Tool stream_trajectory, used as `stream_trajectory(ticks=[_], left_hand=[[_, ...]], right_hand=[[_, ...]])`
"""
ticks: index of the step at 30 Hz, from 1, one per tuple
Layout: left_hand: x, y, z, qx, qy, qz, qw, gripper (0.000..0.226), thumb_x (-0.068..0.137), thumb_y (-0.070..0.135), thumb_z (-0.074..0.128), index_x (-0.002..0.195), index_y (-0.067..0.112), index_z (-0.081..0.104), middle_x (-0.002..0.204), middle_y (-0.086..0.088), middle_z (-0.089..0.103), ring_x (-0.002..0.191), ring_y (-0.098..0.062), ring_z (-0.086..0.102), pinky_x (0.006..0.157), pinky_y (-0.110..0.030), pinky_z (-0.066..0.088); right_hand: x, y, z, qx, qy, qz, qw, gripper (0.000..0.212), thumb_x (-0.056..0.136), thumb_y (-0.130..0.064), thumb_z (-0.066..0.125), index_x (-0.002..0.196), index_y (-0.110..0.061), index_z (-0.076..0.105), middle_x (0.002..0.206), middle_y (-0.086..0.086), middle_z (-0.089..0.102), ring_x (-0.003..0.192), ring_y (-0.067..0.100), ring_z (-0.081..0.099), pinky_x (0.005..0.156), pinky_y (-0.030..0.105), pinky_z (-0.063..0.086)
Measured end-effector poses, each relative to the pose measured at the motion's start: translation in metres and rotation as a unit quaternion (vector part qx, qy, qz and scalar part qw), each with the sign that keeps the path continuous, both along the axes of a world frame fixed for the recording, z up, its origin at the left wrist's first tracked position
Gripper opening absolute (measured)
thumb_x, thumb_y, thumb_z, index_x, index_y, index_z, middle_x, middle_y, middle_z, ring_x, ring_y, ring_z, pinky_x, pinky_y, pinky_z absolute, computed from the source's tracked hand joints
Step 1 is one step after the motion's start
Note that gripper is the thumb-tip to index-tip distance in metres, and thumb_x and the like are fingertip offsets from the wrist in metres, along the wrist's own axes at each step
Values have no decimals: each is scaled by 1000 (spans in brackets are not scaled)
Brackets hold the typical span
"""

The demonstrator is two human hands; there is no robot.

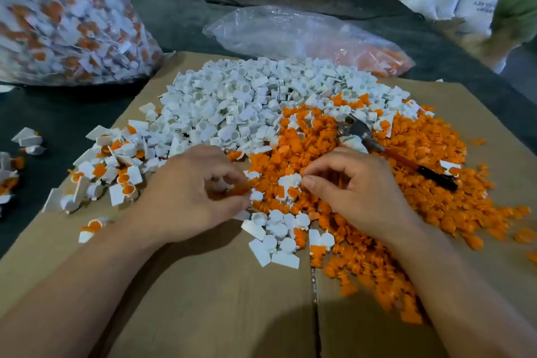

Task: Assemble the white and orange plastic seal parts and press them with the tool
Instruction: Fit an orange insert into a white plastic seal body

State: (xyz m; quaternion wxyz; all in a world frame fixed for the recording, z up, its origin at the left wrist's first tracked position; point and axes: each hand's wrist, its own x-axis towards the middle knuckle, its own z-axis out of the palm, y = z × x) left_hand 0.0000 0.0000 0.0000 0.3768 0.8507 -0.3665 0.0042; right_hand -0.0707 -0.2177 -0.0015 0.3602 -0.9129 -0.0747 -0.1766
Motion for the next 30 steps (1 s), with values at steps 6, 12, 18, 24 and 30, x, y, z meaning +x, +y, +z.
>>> stream_trajectory(ticks=[6,12,18,24,30], left_hand=[[3,-5,-10,89,-56,18,994,20,68,34,79,86,25,74,86,16,56,88,-7,51,76,-28,45],[1,-4,-5,-8,14,10,1000,16,62,39,73,74,28,73,79,11,57,81,-4,54,63,-16,42],[-5,-8,2,-101,104,29,989,23,63,36,67,83,26,72,82,11,65,62,-7,62,52,-24,51],[-8,-13,5,-141,160,72,974,13,70,25,69,82,32,69,79,13,69,63,-1,63,53,-7,46],[-11,-23,14,-185,210,65,958,18,74,10,69,86,23,70,75,7,71,65,0,64,59,-9,49]], right_hand=[[0,0,0,-7,2,-10,1000,4,79,-19,70,82,-19,71,74,-19,57,73,-1,55,62,9,41],[-1,3,1,-15,26,-9,1000,5,79,-20,70,84,-19,72,77,-17,58,79,4,55,63,10,41],[4,0,21,-56,99,0,993,8,80,-32,65,86,-28,68,81,-16,59,76,0,55,67,17,45],[13,19,19,-171,124,46,976,16,81,-33,67,95,-24,66,74,-18,47,70,1,47,66,23,43],[11,14,13,-110,82,23,990,14,82,-23,67,95,-20,70,79,-19,53,73,-6,49,66,5,36]])
